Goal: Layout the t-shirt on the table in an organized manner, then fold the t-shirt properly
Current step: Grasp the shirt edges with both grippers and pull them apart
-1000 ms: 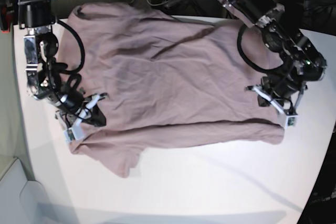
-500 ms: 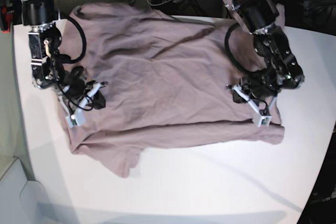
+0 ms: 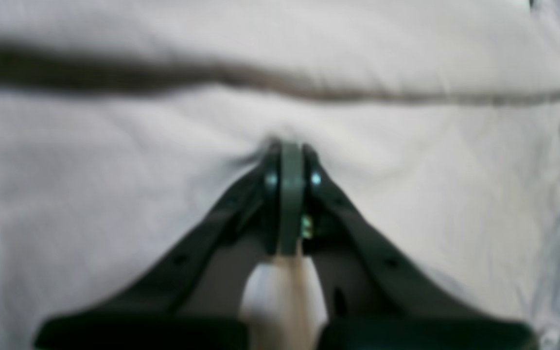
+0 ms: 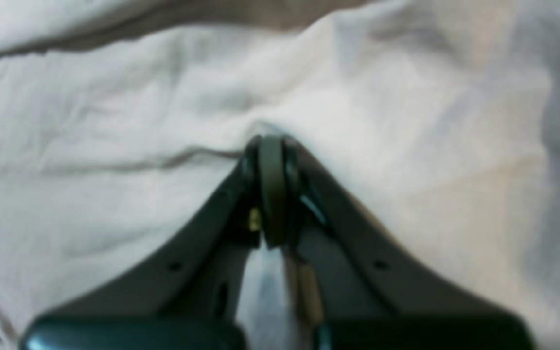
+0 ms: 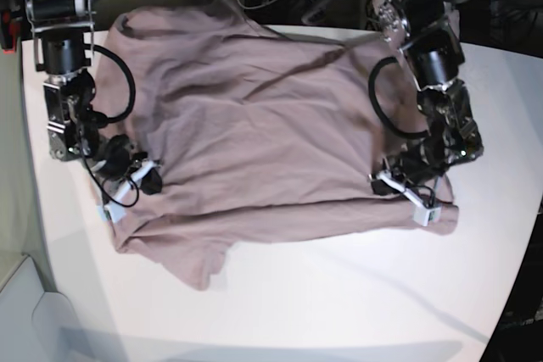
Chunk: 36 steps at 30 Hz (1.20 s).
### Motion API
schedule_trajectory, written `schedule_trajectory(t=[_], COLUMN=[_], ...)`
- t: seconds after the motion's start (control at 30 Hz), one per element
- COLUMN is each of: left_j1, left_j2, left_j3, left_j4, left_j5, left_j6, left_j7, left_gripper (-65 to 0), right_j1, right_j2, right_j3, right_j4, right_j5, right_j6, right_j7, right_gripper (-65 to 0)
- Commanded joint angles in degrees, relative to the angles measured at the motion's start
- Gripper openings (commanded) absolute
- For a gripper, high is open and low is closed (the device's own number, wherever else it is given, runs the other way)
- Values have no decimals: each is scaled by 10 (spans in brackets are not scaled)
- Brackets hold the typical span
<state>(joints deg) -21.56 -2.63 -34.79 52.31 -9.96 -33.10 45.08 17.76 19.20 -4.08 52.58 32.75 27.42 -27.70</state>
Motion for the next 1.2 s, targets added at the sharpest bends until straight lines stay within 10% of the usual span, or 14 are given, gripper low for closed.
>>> schedule_trajectory(t=[0.0,0.23,0.37,0.7,0.97,1.17], left_j1=[-24,-107,-108,138,315,396], left_j2=[-12,-28,-19,11,18,31], left_j3=[12,32,31,31,35,32], left_j4=[-14,-52,65,425,565,563], left_j5=[14,9,-14,-100,-173,-192], left_j6=[18,20,18,18,18,23], left_j7=[-8,-41,60,155,183,191], left_gripper=[-648,-648,-648,-623,-311,-347], right_j1=[17,51,45,-75,-158,-196], right_j2=[15,30,38,48,5,-8], right_j3=[1,3,4,5,4,2], right_j4=[-12,-54,15,254,318,342], right_j5=[-11,-11,-11,-10,-10,-10], right_j6=[-3,-3,-3,-3,-3,-3], right_j7=[7,66,64,-18,-58,-58], right_gripper=[-650,-650,-650,-650,-650,-650])
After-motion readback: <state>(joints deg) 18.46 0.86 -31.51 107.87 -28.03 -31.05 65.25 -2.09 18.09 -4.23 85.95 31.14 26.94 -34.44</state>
